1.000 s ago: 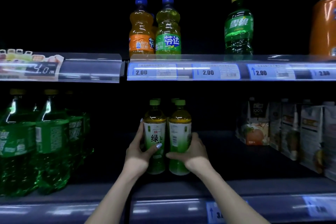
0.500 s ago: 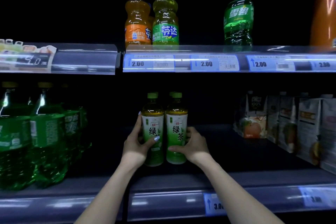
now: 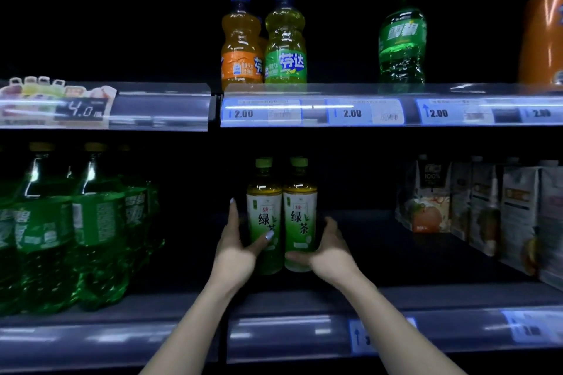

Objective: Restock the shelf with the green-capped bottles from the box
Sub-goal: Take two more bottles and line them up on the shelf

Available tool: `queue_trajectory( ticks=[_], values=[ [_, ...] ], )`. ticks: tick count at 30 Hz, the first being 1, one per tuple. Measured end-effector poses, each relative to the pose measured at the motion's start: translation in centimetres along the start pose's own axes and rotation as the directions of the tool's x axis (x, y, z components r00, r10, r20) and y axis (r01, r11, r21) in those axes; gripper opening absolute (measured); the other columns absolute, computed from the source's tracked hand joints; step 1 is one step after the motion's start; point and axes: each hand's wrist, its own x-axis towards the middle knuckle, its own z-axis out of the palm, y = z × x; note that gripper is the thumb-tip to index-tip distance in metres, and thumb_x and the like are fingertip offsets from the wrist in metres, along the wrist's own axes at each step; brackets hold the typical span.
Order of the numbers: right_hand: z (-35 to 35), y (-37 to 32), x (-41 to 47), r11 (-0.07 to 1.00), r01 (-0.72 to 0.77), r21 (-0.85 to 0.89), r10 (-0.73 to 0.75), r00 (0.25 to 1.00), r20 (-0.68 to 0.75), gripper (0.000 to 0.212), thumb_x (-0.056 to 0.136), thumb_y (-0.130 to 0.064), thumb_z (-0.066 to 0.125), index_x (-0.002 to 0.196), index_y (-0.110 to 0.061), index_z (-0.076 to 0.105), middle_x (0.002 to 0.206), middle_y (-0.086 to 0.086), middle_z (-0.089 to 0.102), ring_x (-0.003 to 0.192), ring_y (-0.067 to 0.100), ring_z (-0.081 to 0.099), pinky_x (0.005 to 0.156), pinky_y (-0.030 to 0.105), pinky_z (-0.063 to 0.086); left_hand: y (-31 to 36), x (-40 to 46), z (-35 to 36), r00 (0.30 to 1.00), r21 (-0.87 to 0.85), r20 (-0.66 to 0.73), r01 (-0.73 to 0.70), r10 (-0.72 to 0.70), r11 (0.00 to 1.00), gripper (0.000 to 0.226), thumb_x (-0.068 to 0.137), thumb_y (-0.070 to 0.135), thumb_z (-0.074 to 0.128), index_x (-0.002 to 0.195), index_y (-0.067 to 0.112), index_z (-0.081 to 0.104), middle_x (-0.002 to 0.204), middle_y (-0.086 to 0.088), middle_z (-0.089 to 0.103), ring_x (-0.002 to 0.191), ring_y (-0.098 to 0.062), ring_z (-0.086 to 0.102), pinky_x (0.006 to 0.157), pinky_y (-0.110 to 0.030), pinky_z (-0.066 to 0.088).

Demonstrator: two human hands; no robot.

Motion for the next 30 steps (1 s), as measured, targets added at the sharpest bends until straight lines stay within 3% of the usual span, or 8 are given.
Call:
queue_trajectory(
  ticks=[5, 9, 12, 16, 21, 25, 27, 30],
  values=[
    [-0.9, -0.8, -7.0, 0.992, 0.125, 0.022, -0.121, 0.984, -0.129, 0.088, 0.07, -0.026, 0.079, 0.14, -0.016, 0.028, 0.139, 0.006, 0.043, 0.122, 0.019, 0.047, 0.099, 0.031, 0.043, 1.1, -6.5, -2.8, 0.988, 0.105, -0.063, -0.134, 0.141, 0.985, 0.05, 0.082, 0.027, 0.069, 0.128, 0.029, 0.05, 0.121, 0.0, 0.06, 0.113, -0.008, 0.057, 0.095, -0.024, 0.046],
    [0.5, -1.2, -14.6, 0.964, 0.191, 0.187, -0.169, 0.977, -0.129, 0.056, 0.076, -0.018, 0.074, 0.124, -0.024, 0.045, 0.116, -0.008, 0.054, 0.092, 0.003, 0.058, 0.071, 0.004, 0.046, 1.7, -13.3, -4.3, 0.978, 0.011, 0.061, -0.199, 0.198, 0.98, 0.031, 0.083, 0.022, 0.067, 0.109, 0.036, 0.058, 0.091, 0.011, 0.066, 0.086, 0.001, 0.063, 0.073, -0.007, 0.048],
    [2.4, 1.0, -20.6, 0.954, 0.152, 0.258, -0.138, 0.988, -0.07, 0.039, 0.077, -0.017, 0.072, 0.103, -0.036, 0.05, 0.095, -0.009, 0.063, 0.072, 0.0, 0.061, 0.067, 0.011, 0.049, -0.4, -19.5, -5.0, 0.978, -0.035, 0.183, -0.1, 0.105, 0.994, 0.025, 0.08, 0.026, 0.064, 0.103, 0.038, 0.062, 0.082, 0.016, 0.068, 0.074, 0.0, 0.062, 0.066, -0.007, 0.046],
    [6.0, 8.7, -29.2, 0.971, -0.085, 0.221, 0.052, 0.987, 0.154, 0.032, 0.078, -0.016, 0.072, 0.103, -0.026, 0.055, 0.084, -0.002, 0.066, 0.064, 0.008, 0.058, 0.064, 0.015, 0.048, -7.5, -29.6, -5.8, 0.919, 0.058, 0.359, 0.152, -0.163, 0.987, 0.02, 0.084, 0.021, 0.066, 0.1, 0.033, 0.064, 0.075, 0.013, 0.065, 0.068, 0.002, 0.058, 0.065, -0.01, 0.046],
    [10.2, 22.3, -40.4, 0.864, -0.499, 0.061, 0.437, 0.805, 0.402, 0.032, 0.079, -0.007, 0.071, 0.107, -0.011, 0.055, 0.082, 0.008, 0.063, 0.064, 0.014, 0.054, 0.067, 0.028, 0.045, -18.4, -44.0, -6.3, 0.707, 0.289, 0.418, 0.491, -0.57, 0.822, 0.017, 0.085, 0.011, 0.065, 0.101, 0.019, 0.064, 0.076, -0.011, 0.064, 0.058, -0.001, 0.052, 0.065, -0.021, 0.049],
    [13.2, 33.7, -49.3, 0.743, -0.659, -0.118, 0.627, 0.623, 0.467, 0.033, 0.078, -0.014, 0.073, 0.108, -0.013, 0.058, 0.083, 0.006, 0.066, 0.071, 0.019, 0.063, 0.065, 0.028, 0.05, -26.9, -55.6, -5.3, 0.521, 0.455, 0.417, 0.59, -0.745, 0.667, 0.019, 0.085, 0.012, 0.065, 0.101, 0.022, 0.062, 0.074, 0.01, 0.064, 0.07, -0.006, 0.063, 0.062, -0.014, 0.046],
    [15.0, 39.1, -53.4, 0.691, -0.698, -0.186, 0.687, 0.556, 0.468, 0.032, 0.077, -0.013, 0.073, 0.106, -0.012, 0.059, 0.081, 0.006, 0.066, 0.068, 0.018, 0.062, 0.061, 0.022, 0.049, -31.1, -61.1, -4.2, 0.435, 0.46, 0.402, 0.665, -0.806, 0.589, 0.021, 0.084, 0.009, 0.067, 0.093, 0.026, 0.061, 0.073, 0.011, 0.062, 0.078, -0.016, 0.063, 0.061, -0.005, 0.044],
    [18.0, 47.3, -59.2, 0.634, -0.723, -0.275, 0.751, 0.492, 0.441, 0.031, 0.075, -0.009, 0.075, 0.103, -0.007, 0.061, 0.077, 0.004, 0.064, 0.067, 0.011, 0.059, 0.058, 0.006, 0.043, -38.1, -68.5, -1.7, 0.292, 0.523, 0.4, 0.706, -0.869, 0.478, 0.031, 0.081, 0.02, 0.072, 0.109, 0.024, 0.062, 0.085, 0.004, 0.067, 0.091, -0.019, 0.066, 0.073, -0.016, 0.048]
  ],
)
